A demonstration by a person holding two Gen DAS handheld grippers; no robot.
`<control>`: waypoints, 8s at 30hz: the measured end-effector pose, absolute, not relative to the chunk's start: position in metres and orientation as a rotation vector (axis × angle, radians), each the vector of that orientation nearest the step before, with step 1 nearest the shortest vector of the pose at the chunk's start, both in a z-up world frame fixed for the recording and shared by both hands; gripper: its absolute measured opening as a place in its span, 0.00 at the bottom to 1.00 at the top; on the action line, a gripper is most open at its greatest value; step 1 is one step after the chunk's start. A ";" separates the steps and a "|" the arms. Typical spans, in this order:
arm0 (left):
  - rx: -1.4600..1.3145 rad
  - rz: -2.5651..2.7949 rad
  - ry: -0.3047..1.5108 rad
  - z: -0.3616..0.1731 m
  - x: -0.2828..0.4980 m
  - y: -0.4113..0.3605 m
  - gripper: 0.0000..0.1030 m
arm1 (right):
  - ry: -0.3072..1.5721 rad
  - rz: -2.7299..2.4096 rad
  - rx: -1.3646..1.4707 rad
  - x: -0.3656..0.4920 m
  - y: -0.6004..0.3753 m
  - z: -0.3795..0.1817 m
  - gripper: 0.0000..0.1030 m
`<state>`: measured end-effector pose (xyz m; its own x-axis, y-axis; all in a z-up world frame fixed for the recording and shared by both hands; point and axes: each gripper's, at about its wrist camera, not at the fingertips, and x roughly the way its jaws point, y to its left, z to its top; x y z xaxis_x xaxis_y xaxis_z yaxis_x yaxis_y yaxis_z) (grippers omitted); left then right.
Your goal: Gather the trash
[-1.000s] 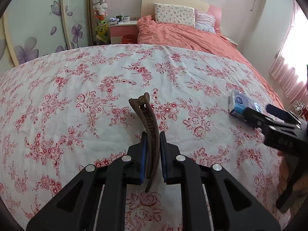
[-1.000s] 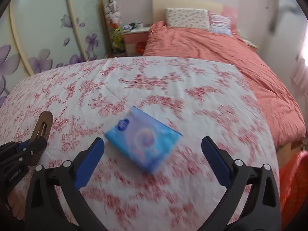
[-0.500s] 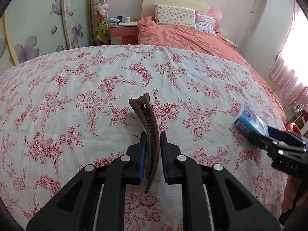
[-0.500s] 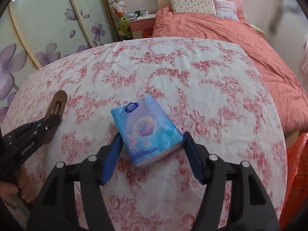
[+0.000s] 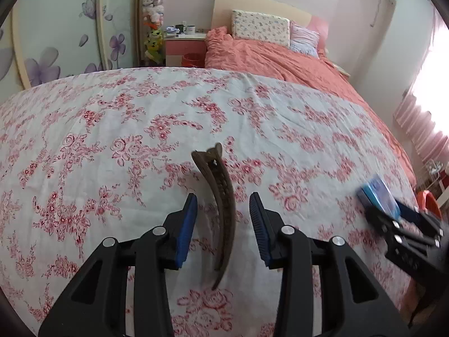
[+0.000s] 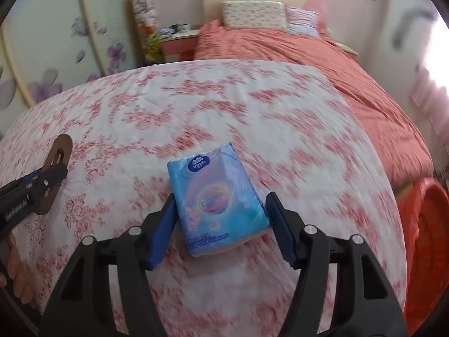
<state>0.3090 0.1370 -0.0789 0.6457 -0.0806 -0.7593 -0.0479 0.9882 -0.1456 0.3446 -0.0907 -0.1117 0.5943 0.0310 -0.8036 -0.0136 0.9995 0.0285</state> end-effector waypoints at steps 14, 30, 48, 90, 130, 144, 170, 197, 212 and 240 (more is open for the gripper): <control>-0.167 -0.003 0.871 -0.080 0.311 0.139 0.17 | 0.924 0.033 0.025 0.331 -0.085 -0.112 0.61; -0.137 -0.036 0.854 -0.067 0.295 0.128 0.12 | 0.885 0.070 0.021 0.308 -0.086 -0.093 0.51; -0.107 -0.062 0.840 -0.051 0.274 0.110 0.12 | 0.960 0.078 0.019 0.301 -0.080 -0.109 0.69; 0.042 -0.436 0.715 0.026 0.193 -0.089 0.12 | 0.483 -0.226 0.183 0.124 -0.268 0.039 0.48; 0.132 -0.629 0.862 -0.035 0.216 -0.238 0.45 | 0.570 -0.410 0.455 0.125 -0.437 -0.048 0.78; 0.045 -0.372 0.650 0.010 0.139 -0.101 0.83 | 0.417 -0.559 0.084 0.039 -0.321 0.016 0.96; -0.007 -0.062 0.517 -0.002 0.007 0.004 0.98 | 0.422 -0.587 0.093 -0.070 -0.185 0.006 0.96; -0.004 -0.031 0.512 0.005 -0.013 0.007 0.98 | 0.532 -0.602 0.128 -0.070 -0.178 -0.001 0.96; -0.010 -0.050 0.509 0.009 -0.017 0.005 0.98 | 0.533 -0.574 0.125 -0.071 -0.173 0.002 0.96; 0.003 -0.073 0.512 0.010 -0.019 0.002 0.98 | 0.539 -0.568 0.124 -0.070 -0.170 0.004 0.96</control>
<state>-0.0186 0.0023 0.0100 0.8692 -0.0689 -0.4897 0.0706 0.9974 -0.0152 -0.0697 -0.1705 0.0038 0.7090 -0.4791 -0.5175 0.5423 0.8395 -0.0343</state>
